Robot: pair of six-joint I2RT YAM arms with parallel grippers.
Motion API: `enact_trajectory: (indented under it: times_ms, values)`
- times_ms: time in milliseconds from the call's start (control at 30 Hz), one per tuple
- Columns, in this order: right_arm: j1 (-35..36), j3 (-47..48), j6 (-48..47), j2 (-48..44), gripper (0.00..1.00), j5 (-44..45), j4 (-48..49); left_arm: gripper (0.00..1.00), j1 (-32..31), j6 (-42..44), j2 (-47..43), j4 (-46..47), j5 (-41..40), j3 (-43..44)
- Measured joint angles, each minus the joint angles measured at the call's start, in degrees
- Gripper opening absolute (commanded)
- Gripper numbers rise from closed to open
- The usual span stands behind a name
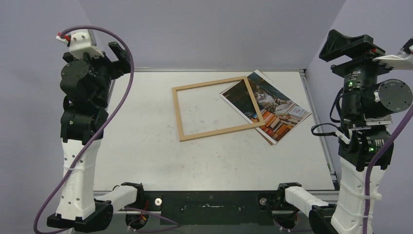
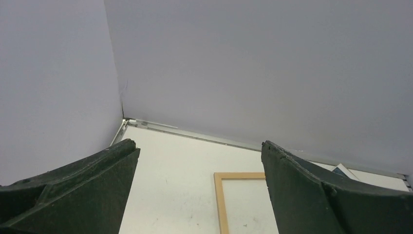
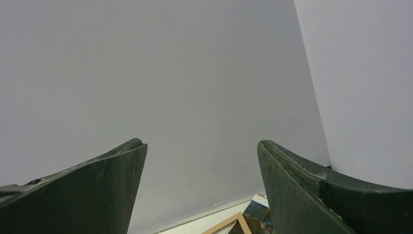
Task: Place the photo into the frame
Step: Turn over the photo frame at the center of the board.
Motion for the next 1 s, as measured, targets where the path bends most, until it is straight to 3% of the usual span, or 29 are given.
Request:
enact_trajectory:
  times_ms: [333,567,733,867,1000]
  values:
    - [0.0,-6.9,5.8,2.4,0.87,-0.5,-5.7,0.97,0.0,0.0,-2.8,7.9,3.6,-27.1]
    - [0.0,-18.7,12.4,8.1,0.78,-5.6,-13.4,0.97,-2.0,-5.9,1.3,11.9,15.4,-45.5]
    - [0.0,-33.7,18.6,9.0,0.78,-9.6,-16.4,0.97,-8.8,-5.0,9.6,12.3,22.0,-43.6]
    - [0.1,-42.0,23.5,9.0,0.77,-12.2,-16.5,0.97,-14.0,-3.4,18.9,10.6,24.7,-35.8]
    - [0.3,-44.6,26.6,11.8,0.74,-14.2,-16.0,0.83,-19.7,0.3,28.5,8.4,25.2,-27.3]
